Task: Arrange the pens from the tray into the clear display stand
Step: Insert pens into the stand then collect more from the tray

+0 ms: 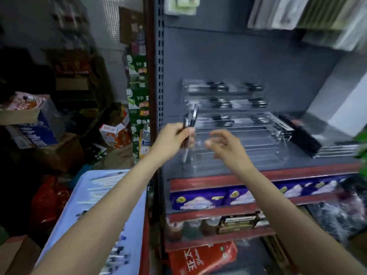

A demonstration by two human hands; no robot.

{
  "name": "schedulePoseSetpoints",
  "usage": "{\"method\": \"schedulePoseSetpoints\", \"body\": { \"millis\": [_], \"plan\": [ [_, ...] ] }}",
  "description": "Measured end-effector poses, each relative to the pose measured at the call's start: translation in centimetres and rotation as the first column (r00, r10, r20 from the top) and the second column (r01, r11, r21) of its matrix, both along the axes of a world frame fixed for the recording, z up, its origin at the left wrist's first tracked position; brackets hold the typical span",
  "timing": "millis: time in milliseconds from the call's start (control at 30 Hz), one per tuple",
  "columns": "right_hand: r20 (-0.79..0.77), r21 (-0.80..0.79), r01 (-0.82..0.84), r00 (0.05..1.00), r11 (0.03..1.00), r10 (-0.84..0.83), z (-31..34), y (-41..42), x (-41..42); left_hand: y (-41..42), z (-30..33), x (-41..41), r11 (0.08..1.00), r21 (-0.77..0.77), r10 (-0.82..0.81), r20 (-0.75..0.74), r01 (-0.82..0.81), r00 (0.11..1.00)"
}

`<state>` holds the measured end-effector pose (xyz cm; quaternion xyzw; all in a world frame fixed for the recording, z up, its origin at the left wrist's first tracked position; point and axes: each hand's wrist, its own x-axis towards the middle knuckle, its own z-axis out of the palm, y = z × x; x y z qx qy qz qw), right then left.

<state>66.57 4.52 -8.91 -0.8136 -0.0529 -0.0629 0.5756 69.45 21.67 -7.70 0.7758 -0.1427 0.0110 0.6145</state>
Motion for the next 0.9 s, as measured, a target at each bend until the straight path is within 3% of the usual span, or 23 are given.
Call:
{"method": "schedulePoseSetpoints", "body": {
  "millis": [100,200,300,367,433,500,633,900],
  "plan": [
    [0.114,0.056,-0.083,0.991,0.995,0.076,3.5,-6.8,2.1,-5.8,2.3,2.1,0.889,0.458,-0.123,0.198,0.019,0.972],
    [0.166,0.009,-0.165,0.973,0.986,0.161,5.4,-12.6,4.2,-11.5,4.2,3.9,0.801,0.599,-0.186,0.251,-0.001,0.95],
    [0.194,-0.034,-0.13,0.972,0.991,0.134,6.1,-17.4,6.6,-15.7,5.3,5.8,0.81,0.587,-0.19,0.26,0.001,0.947],
    [0.19,-0.052,-0.125,0.973,0.991,0.133,6.4,-20.1,8.1,-17.2,5.6,7.4,0.804,0.581,-0.096,0.335,-0.126,0.937],
    [0.201,-0.074,-0.073,0.976,0.995,0.087,6.2,-22.6,9.7,-17.8,5.4,8.8,0.718,0.612,0.041,0.438,-0.331,0.898],
    [0.211,-0.096,0.004,0.977,0.995,0.016,5.8,-24.8,11.5,-17.9,4.9,9.6,0.659,0.627,0.118,0.459,-0.415,0.88],
    [0.207,-0.218,0.081,0.978,0.973,-0.035,5.0,-26.8,14.0,-18.7,4.1,9.7,0.687,0.66,0.101,0.328,-0.304,0.939],
    [0.208,-0.616,0.072,0.975,0.784,0.074,3.4,-27.1,15.9,-20.5,4.2,9.2,0.825,0.433,0.206,0.37,-0.365,0.906]
  ]
}}
